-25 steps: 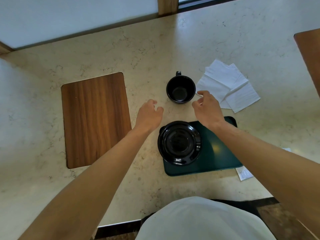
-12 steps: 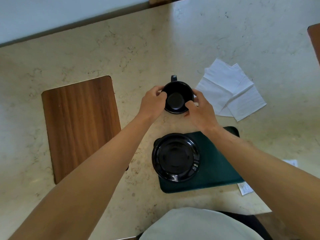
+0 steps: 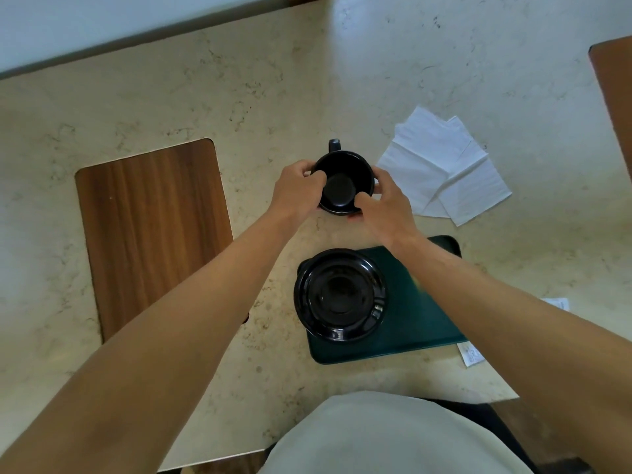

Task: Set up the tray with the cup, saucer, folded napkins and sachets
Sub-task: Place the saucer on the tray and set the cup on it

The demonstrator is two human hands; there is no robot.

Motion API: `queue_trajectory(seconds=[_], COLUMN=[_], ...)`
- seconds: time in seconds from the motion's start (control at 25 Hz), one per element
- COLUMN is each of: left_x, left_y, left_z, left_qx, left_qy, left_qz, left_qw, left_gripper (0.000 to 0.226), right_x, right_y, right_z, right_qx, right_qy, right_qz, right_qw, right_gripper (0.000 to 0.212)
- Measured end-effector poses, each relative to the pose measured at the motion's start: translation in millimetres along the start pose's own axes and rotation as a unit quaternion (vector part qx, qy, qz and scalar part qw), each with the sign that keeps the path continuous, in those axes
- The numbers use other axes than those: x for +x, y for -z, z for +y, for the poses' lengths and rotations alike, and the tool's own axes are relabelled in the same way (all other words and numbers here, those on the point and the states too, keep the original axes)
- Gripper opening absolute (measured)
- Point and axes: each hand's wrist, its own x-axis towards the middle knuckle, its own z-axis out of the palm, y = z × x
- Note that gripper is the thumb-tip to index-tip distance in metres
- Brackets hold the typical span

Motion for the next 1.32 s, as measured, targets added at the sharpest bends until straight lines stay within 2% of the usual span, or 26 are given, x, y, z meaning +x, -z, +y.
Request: queue_trajectory(seconds=[0.24,0.4,0.56,0.76,0.96,1.16,1.32], left_x=[-29.7,-49.4,-77.6,-101.0,-121.4,-132.9,-140.1], left_y=[11.2,27.8,40.8,52.7,56.6,52.0,43.0], left_z=[-4.9,-14.2,-29.9,-51.3,-71.2,-88.3,-101.6], left_qx=[-0.011,-0.072,-0.095,-0.138,-0.132,-0.135,-0.157], left_qy=[-0.002,0.025,0.037,0.027,0.017,0.038,0.052], left_qz=[-0.010,-0.027,-0.055,-0.080,-0.131,-0.101,-0.072], left_qw=[1.000,0.997,0.993,0.987,0.982,0.985,0.984], left_gripper=[0.024,0.020,0.035,0.059,0.057,0.044,0.039], right_x=[-24.7,-48.4,-68.8,-93.1,-99.2,-98.6,-98.0], right_y=[9.1,16.5,21.3,27.4,34.4,37.7,36.5], right_z=[-5.4,-9.1,-6.0,6.7,18.0,24.0,29.5], right_qx=[0.005,-0.013,-0.028,-0.069,-0.107,-0.166,-0.210], right_qy=[0.025,0.047,0.048,0.051,0.045,0.062,0.067], right_qz=[-0.017,-0.047,-0.069,-0.149,-0.193,-0.219,-0.191], right_qw=[1.000,0.998,0.996,0.985,0.974,0.959,0.957], right_gripper=[0.057,0.061,0.059,0.045,0.049,0.058,0.038])
